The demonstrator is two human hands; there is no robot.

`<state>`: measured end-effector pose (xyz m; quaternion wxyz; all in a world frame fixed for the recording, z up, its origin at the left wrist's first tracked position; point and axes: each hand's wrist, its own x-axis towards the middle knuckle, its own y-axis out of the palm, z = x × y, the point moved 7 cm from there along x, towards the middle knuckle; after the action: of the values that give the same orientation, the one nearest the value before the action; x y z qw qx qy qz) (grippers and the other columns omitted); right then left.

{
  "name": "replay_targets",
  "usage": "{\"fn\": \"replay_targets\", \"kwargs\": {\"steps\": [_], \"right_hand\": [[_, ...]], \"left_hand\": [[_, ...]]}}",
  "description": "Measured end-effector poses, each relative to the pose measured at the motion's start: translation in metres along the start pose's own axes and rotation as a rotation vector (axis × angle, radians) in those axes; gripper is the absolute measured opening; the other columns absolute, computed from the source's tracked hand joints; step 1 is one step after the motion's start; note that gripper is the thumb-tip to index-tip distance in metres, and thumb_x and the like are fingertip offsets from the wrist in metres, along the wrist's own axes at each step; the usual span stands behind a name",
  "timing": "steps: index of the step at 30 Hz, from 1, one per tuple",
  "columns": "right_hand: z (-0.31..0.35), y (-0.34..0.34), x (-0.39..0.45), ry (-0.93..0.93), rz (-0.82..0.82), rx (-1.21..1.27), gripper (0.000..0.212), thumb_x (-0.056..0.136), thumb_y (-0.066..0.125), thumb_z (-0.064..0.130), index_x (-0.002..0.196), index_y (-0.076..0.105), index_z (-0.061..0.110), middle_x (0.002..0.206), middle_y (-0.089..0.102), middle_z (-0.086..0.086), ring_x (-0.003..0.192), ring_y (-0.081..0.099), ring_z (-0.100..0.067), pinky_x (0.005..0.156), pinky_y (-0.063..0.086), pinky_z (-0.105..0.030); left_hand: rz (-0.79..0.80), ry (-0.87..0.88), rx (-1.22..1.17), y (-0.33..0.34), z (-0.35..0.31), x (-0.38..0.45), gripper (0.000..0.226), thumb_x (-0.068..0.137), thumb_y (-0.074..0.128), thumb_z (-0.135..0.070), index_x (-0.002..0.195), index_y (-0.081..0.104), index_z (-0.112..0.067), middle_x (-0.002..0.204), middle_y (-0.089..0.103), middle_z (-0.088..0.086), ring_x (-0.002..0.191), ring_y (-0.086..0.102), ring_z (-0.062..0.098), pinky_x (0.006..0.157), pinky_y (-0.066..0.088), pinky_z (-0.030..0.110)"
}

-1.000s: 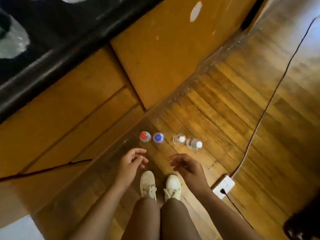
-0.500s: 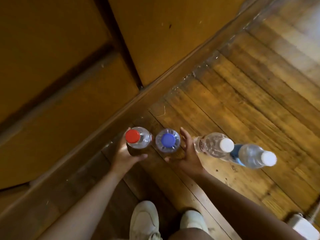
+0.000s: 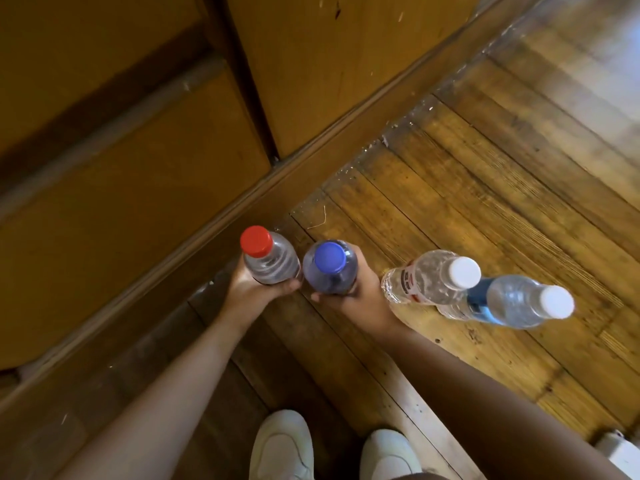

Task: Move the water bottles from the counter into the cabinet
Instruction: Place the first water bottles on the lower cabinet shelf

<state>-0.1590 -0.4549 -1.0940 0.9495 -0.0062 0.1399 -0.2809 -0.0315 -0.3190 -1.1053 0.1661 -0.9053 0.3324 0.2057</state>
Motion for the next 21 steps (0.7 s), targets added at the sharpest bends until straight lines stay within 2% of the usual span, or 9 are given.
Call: {"fn": "replay_targets", "kwargs": {"steps": [2,4,6,8,11,13,17,21], "right_hand": [[0.002,0.0,0.0,0.026,-0.019,0.027,0.075,0.057,0.084,0.003,0.118,0.048,0.027,0.112,0.063,0.003,0.107,0.059,-0.008,0.092,0.048,-0.027],[0.006,0.0,-0.003,0.081,-0.022,0.053,0.073,0.055,0.085,0.007,0.117,0.051,0.025,0.112,0.064,0.0,0.106,0.061,-0.011,0.091,0.051,-0.033],[0.014,-0.001,-0.009,0.153,-0.01,0.104,0.073,0.055,0.085,0.007,0.119,0.051,0.019,0.111,0.066,-0.001,0.104,0.063,-0.013,0.088,0.053,-0.036],[0.025,-0.004,-0.019,0.196,0.025,0.155,0.07,0.058,0.084,0.007,0.119,0.05,0.016,0.108,0.067,0.001,0.099,0.065,-0.01,0.081,0.054,-0.026],[0.056,-0.012,-0.041,0.299,0.007,0.177,0.076,0.053,0.084,0.03,0.12,0.049,0.024,0.107,0.066,0.007,0.097,0.064,-0.002,0.076,0.05,-0.018],[0.081,-0.017,-0.056,0.335,-0.007,0.185,0.071,0.054,0.08,0.035,0.117,0.05,0.023,0.107,0.066,0.004,0.095,0.064,-0.006,0.077,0.05,-0.021],[0.154,-0.023,-0.093,0.379,-0.036,0.253,0.049,0.061,0.075,0.022,0.105,0.056,0.021,0.1,0.068,-0.007,0.093,0.066,-0.022,0.08,0.054,-0.039],[0.249,-0.033,-0.134,0.399,-0.061,0.284,0.042,0.06,0.074,0.016,0.099,0.059,0.02,0.094,0.07,-0.009,0.087,0.067,-0.028,0.078,0.056,-0.041]], "left_hand": [[-0.021,0.023,-0.034,0.002,-0.001,0.002,0.064,0.055,0.079,-0.003,0.114,0.056,-0.006,0.099,0.067,-0.002,0.089,0.067,0.004,0.081,0.052,0.019],[-0.046,0.037,-0.07,0.003,-0.006,0.002,0.055,0.056,0.079,-0.007,0.105,0.058,-0.022,0.094,0.068,-0.009,0.084,0.067,-0.003,0.071,0.051,0.011],[-0.05,0.003,-0.093,0.004,-0.017,-0.004,0.056,0.05,0.084,-0.019,0.099,0.058,-0.031,0.09,0.071,-0.012,0.085,0.068,0.0,0.069,0.052,0.015],[-0.038,-0.044,-0.132,0.006,-0.028,-0.014,0.058,0.046,0.083,-0.032,0.099,0.058,-0.033,0.096,0.07,-0.011,0.092,0.067,0.011,0.077,0.052,0.027],[-0.035,-0.116,-0.149,0.005,-0.057,-0.042,0.062,0.043,0.083,-0.043,0.098,0.057,-0.032,0.102,0.067,-0.004,0.1,0.063,0.023,0.086,0.05,0.039],[-0.01,-0.135,-0.158,0.005,-0.084,-0.066,0.06,0.043,0.077,-0.047,0.098,0.058,-0.031,0.099,0.068,-0.004,0.095,0.065,0.019,0.079,0.051,0.034],[0.019,-0.139,-0.162,-0.004,-0.153,-0.129,0.059,0.042,0.071,-0.05,0.095,0.062,-0.025,0.09,0.071,-0.004,0.083,0.069,0.016,0.071,0.054,0.028],[0.034,-0.13,-0.186,-0.021,-0.232,-0.196,0.052,0.044,0.07,-0.05,0.09,0.062,-0.027,0.075,0.073,-0.014,0.07,0.071,0.006,0.058,0.053,0.016]]}}
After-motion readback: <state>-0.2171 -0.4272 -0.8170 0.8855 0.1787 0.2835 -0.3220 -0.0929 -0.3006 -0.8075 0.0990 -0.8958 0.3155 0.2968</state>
